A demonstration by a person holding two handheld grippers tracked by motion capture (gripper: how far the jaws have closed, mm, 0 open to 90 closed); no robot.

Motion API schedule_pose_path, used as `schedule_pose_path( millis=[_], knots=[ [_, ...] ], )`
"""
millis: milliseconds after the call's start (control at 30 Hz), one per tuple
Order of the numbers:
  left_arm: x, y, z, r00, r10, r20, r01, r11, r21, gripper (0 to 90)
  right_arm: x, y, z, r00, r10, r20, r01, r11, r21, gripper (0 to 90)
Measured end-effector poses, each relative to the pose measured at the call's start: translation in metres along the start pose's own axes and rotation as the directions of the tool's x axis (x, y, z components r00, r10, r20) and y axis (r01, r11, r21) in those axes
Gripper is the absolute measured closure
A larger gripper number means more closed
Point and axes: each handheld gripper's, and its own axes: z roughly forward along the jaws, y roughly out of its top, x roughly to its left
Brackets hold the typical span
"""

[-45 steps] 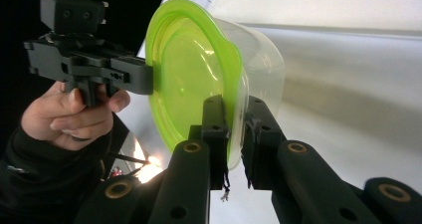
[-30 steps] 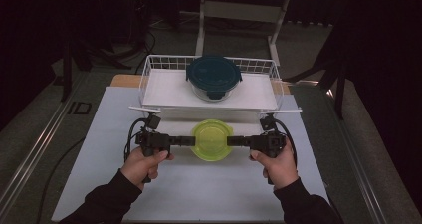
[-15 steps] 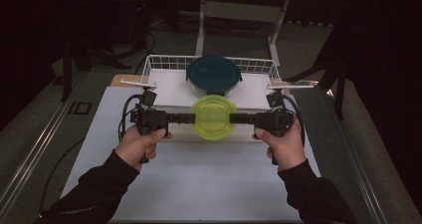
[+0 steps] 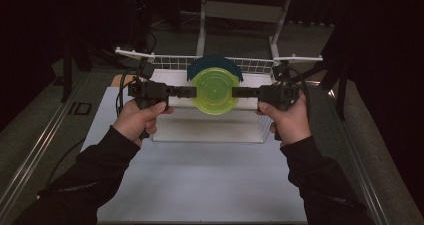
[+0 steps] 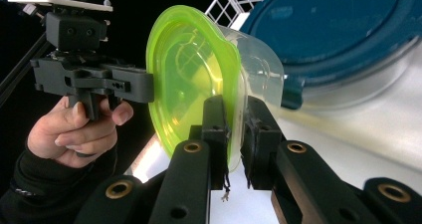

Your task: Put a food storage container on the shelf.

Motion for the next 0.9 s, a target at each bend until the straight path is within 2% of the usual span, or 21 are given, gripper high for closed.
schedule_pose_path(
  millis=[200, 400, 700, 900],
  knots=[
    [-0.001, 0.021, 0.003, 0.9998, 0.006, -0.016, -0.007, 0.9999, -0.01, 82.4, -0.004, 0.02, 0.0, 1.0, 0.008, 0.005, -0.008, 1.0, -0.019, 81.4],
    [0.005, 0.04, 0.006, 0.9997, 0.01, -0.021, -0.01, 0.9998, -0.019, 82.3, -0.007, 0.037, 0.003, 0.9996, 0.014, 0.027, -0.013, 0.999, -0.036, 81.4],
    [0.016, 0.058, 0.014, 0.9988, -0.026, -0.042, 0.025, 0.9993, -0.028, 82.1, -0.017, 0.056, 0.011, 0.9978, 0.042, 0.051, -0.04, 0.998, -0.051, 81.3],
    [0.024, 0.064, 0.021, 0.9971, -0.056, -0.05, 0.055, 0.998, -0.03, 82.0, -0.025, 0.065, 0.016, 0.9954, 0.06, 0.074, -0.058, 0.998, -0.04, 81.2]
  ],
)
